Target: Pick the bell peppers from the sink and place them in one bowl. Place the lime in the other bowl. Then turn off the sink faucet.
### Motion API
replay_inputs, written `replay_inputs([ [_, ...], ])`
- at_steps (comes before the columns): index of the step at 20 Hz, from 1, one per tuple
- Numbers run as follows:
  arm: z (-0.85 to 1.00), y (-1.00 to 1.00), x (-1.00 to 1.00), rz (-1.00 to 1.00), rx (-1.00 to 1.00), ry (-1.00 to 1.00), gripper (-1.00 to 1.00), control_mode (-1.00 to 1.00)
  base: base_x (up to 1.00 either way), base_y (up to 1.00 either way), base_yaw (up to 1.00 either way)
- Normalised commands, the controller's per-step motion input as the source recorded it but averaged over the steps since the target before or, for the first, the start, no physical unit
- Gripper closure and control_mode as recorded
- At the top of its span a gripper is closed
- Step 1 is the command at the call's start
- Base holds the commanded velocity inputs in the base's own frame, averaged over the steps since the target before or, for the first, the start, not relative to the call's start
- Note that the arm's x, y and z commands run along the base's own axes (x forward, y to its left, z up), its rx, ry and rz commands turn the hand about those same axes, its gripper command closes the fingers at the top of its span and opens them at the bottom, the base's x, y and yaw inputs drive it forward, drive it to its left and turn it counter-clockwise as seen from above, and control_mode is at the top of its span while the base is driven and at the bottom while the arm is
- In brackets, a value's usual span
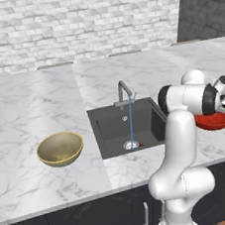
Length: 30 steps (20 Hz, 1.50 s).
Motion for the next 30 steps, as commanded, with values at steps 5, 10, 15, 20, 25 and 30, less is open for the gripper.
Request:
replay_inputs([
  [5,0.16,-0.01,0.00,-0.01,0.00,0.03,-1.00,-1.00,0.00,0.00,0.00],
  [10,0.08,0.22,0.27,0.00,0.00,0.03,-1.00,-1.00,0.00,0.00,0.00],
  [15,0.50,0.11,-0.14,0.00,-0.01,0.04,-1.00,-1.00,0.00,0.00,0.00],
  [20,0.80,0.29,-0.64,0.00,-0.06,0.00,-1.00,-1.00,0.00,0.00,0.00],
  [25,0.65,0.87,-0.53,0.00,-0.16,0.08,-1.00,-1.00,0.00,0.00,0.00],
  [30,0.56,1.00,-0.42,0.00,-0.13,0.19,-1.00,-1.00,0.00,0.00,0.00],
])
